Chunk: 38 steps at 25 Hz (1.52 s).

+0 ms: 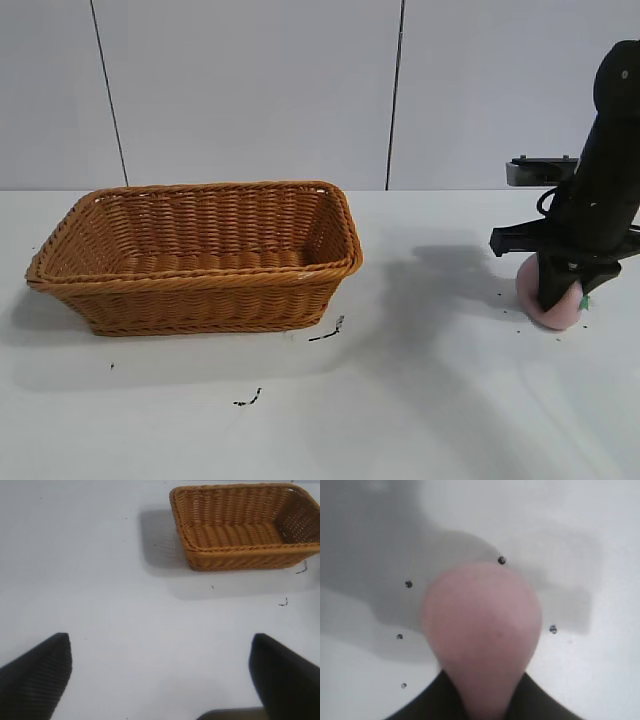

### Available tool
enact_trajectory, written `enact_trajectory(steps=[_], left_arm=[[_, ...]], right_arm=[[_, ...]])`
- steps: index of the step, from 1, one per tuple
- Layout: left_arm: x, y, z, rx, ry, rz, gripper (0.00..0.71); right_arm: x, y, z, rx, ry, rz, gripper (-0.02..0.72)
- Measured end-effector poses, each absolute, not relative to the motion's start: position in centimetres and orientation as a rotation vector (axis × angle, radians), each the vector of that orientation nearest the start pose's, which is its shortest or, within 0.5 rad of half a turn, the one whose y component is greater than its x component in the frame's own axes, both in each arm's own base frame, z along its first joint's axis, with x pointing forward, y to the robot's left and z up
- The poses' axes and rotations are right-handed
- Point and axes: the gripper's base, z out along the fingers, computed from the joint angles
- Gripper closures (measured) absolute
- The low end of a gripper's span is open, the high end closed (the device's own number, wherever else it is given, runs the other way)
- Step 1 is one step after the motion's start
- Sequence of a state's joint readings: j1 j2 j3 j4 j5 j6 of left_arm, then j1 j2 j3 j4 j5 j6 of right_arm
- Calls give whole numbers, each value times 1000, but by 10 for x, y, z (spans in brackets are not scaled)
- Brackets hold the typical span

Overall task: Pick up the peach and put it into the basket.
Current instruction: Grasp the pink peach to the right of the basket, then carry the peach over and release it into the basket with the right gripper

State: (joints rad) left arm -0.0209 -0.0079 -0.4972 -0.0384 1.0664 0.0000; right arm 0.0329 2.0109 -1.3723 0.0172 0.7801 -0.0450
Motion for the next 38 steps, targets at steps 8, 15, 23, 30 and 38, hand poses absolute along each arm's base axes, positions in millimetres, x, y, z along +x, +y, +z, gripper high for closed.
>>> enact_trajectory(steps=[8,15,23,30,38], left_arm=[[-6,-3,276,23,2045,-59,17],[-6,-3,276,23,2045,-59,17],[-6,-3,276,23,2045,-59,17],[-6,-3,276,23,2045,-59,17],[-6,-3,276,23,2045,-59,17]], right_arm=[[418,51,278,-247,2760,29,713],[427,144,323,-507,2606,101,713],[402,272,281,-866,2570,212,713],[402,322,195,-1002,2604,203,713],[412,322,143,-1034,2646,79,713]])
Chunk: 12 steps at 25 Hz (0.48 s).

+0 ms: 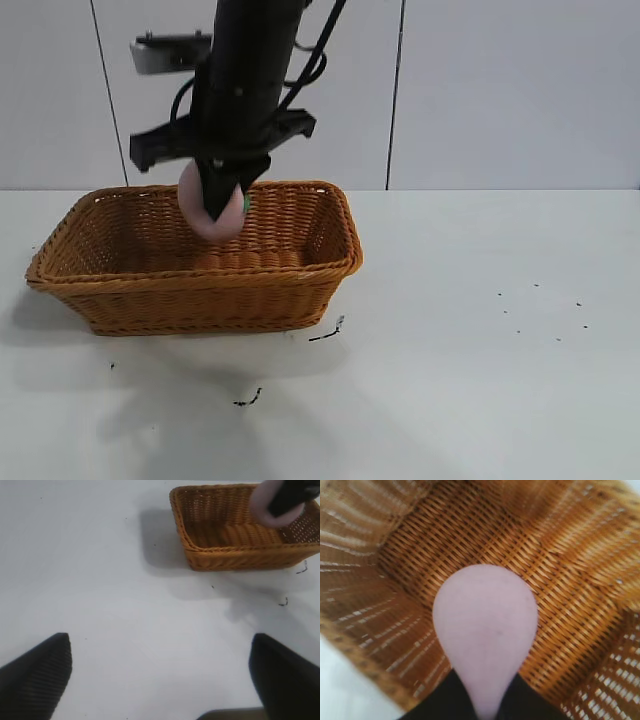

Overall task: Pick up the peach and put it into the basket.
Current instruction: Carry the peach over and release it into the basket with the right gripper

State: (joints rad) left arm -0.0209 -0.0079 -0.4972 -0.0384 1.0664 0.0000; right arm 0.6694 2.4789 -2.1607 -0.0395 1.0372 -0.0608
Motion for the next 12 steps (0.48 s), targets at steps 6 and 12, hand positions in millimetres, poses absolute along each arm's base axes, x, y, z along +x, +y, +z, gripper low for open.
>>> enact_trajectory(steps=[6,12], left_arm=[[-6,-3,276,23,2045,-59,17],[-6,-3,276,23,2045,-59,17]], right_arm=[[412,324,144,-996,2646,107,338],[411,323,158,-978,2631,118,26]])
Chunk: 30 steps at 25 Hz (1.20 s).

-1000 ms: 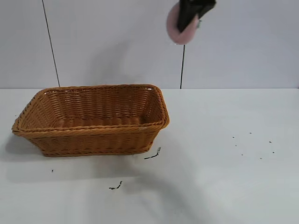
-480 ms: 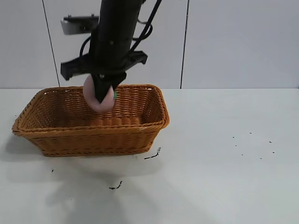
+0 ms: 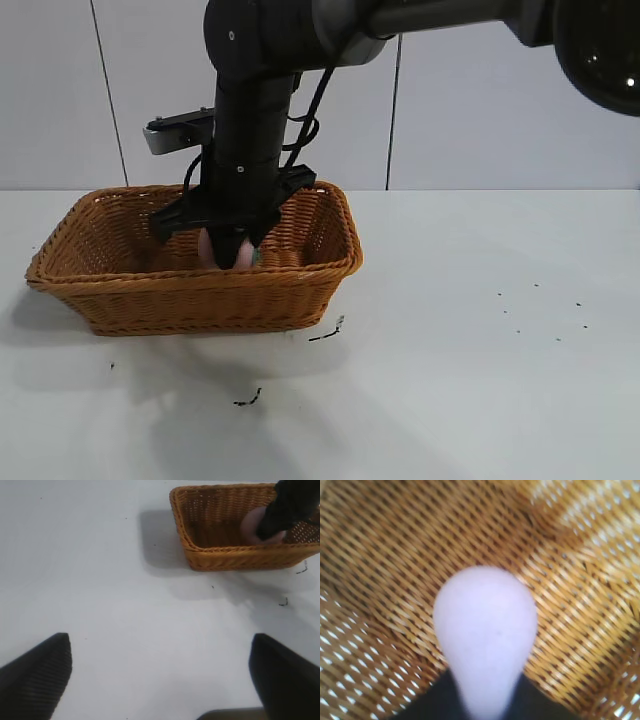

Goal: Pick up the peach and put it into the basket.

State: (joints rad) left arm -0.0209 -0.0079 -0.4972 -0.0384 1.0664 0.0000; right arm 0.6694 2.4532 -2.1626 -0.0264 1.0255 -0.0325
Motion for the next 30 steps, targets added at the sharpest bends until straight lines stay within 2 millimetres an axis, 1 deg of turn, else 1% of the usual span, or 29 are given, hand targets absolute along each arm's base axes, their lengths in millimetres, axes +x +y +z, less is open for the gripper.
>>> enact_trajectory(steps=[1,3,5,7,9,11,15,17,21,24,26,28,30], left_arm=[[-6,-3,276,23,2045,-59,17],[-6,-3,276,23,2045,-59,17],[-6,-3,276,23,2045,-59,17],[-6,-3,276,23,2045,-59,17],[-6,-3,276,23,2045,-59,17],[-6,-3,276,23,2045,-59,17],[-6,-3,276,23,2045,-59,17],[-6,-3,276,23,2045,-59,17],[-6,-3,276,23,2045,-59,17],[-6,-3,276,23,2045,-59,17],[-6,-3,276,23,2045,-59,17],[-6,-3,276,23,2045,-59,17],[-6,-3,276,23,2045,-59,17]], right_arm=[[411,323,166,-972,2617,125,20],[410,319,188,-953,2583,139,16],[412,311,212,-920,2553,150,16],[416,296,234,-873,2538,153,16],[425,272,253,-802,2531,147,15],[436,245,264,-726,2546,127,10],[463,176,268,-541,2617,69,8],[474,137,267,-436,2663,38,8],[485,69,265,-246,2721,10,8],[487,36,264,-146,2758,11,8],[487,21,267,-103,2755,3,8],[485,10,273,-70,2743,4,8],[482,5,282,-54,2726,2,8]])
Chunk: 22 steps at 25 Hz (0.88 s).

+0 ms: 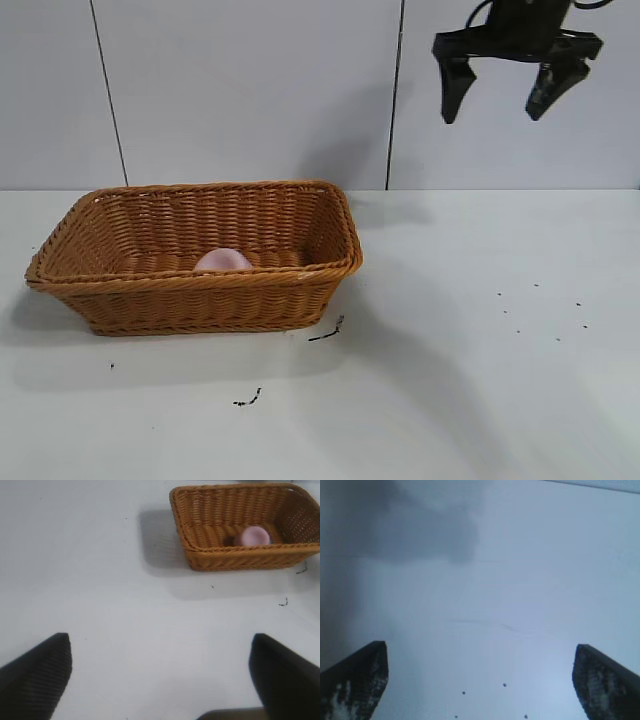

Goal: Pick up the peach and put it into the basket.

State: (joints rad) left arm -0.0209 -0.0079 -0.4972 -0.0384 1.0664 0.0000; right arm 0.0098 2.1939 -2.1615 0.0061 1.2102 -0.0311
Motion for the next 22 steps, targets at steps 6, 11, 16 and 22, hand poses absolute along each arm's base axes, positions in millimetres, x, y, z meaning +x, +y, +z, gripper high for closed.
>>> enact_trajectory(steps=[6,11,16,22], left_arm=[[-6,-3,276,23,2045,-59,17],[-6,-3,276,23,2045,-59,17],[-6,-3,276,23,2045,-59,17],[-6,-3,276,23,2045,-59,17]], right_arm=[[447,4,316,-36,2707,7,8],[376,3,342,-33,2737,9,8],[282,3,347,-31,2771,11,8],[176,2,324,-21,2783,15,8]])
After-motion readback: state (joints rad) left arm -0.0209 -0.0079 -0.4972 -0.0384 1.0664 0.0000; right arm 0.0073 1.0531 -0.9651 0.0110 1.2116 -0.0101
